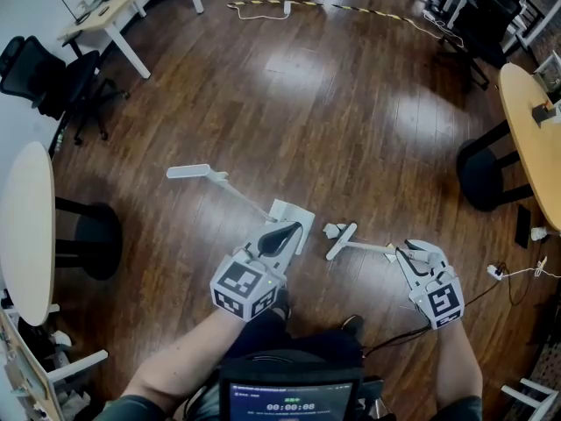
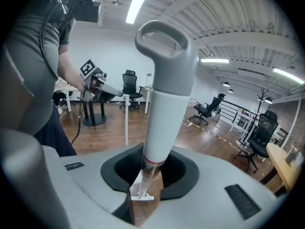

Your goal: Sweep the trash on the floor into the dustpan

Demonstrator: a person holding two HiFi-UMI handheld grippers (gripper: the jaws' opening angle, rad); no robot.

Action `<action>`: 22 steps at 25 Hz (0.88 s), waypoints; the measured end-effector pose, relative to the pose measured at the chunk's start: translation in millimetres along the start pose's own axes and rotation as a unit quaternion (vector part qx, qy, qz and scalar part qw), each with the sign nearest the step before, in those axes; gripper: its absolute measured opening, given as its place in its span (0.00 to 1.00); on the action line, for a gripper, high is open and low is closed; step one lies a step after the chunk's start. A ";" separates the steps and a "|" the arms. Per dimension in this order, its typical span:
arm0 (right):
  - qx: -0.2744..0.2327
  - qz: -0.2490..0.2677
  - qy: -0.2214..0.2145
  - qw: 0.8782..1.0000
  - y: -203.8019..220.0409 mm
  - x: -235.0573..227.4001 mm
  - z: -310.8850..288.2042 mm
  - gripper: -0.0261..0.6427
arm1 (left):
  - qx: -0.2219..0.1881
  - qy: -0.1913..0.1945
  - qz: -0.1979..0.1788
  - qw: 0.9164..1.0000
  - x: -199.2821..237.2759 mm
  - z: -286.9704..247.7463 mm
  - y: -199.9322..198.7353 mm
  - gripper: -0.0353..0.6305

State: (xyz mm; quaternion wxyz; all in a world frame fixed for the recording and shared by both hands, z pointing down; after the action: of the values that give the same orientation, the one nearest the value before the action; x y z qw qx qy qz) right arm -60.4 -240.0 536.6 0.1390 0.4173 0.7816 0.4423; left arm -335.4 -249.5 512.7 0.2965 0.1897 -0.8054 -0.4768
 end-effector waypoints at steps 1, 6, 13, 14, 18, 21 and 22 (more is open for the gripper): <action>0.001 0.003 0.000 1.000 -2.0 -4.5 -1.1 0.20 | 0.000 0.001 0.000 1.000 0.7 -2.1 -1.4 0.06; 0.016 0.026 -0.012 0.999 -9.2 -23.2 -19.9 0.20 | 0.000 -0.002 0.003 1.000 8.5 -7.6 -6.9 0.06; 0.004 0.046 -0.057 0.997 -25.5 -22.6 -84.6 0.20 | 0.002 -0.017 0.011 1.000 34.9 -2.2 -3.4 0.06; 0.002 0.047 -0.064 0.997 -30.1 -20.7 -94.5 0.20 | 0.002 -0.021 0.013 1.000 39.2 -0.5 -1.9 0.06; -0.012 0.041 -0.101 0.994 -57.5 3.3 -137.9 0.19 | 0.001 -0.034 0.022 0.999 63.1 15.4 3.5 0.06; -0.027 0.023 -0.127 0.991 -80.9 25.0 -170.8 0.19 | -0.004 -0.045 0.028 0.999 84.8 32.9 4.4 0.06; -0.030 0.022 -0.135 0.990 -86.4 31.5 -180.0 0.19 | -0.005 -0.049 0.029 0.998 90.8 38.1 4.7 0.06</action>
State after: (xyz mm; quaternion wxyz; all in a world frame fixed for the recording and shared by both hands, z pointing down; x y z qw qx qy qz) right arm -231.0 -341.6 574.3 0.2462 0.4857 0.7331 0.4075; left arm -428.9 -275.8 529.7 0.2713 0.1413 -0.8217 -0.4809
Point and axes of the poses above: the fingertips, and each gripper's own axes: z backward along the fingers, x to its left, y out of its underside, the point moved 5 cm from there along z, backward along the fingers, and after that the axes turned 2 degrees about x, right-handed, at the moved point
